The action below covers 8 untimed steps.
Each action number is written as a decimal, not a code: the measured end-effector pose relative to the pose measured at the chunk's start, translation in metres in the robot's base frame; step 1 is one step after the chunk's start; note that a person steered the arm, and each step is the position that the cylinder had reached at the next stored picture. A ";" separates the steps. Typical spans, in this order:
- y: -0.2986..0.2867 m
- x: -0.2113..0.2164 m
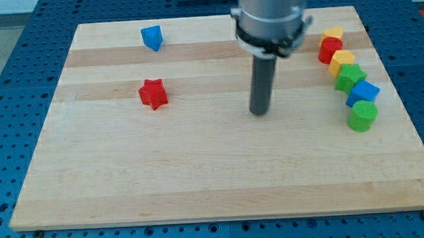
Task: Locate the red star at the bottom of the green circle
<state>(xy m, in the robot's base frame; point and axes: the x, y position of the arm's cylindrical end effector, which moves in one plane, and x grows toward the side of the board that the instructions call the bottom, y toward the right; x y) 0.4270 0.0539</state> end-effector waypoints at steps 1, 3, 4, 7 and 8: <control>-0.034 -0.064; -0.200 -0.084; -0.232 -0.047; -0.188 0.005; -0.237 -0.019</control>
<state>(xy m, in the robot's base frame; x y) 0.4079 -0.1834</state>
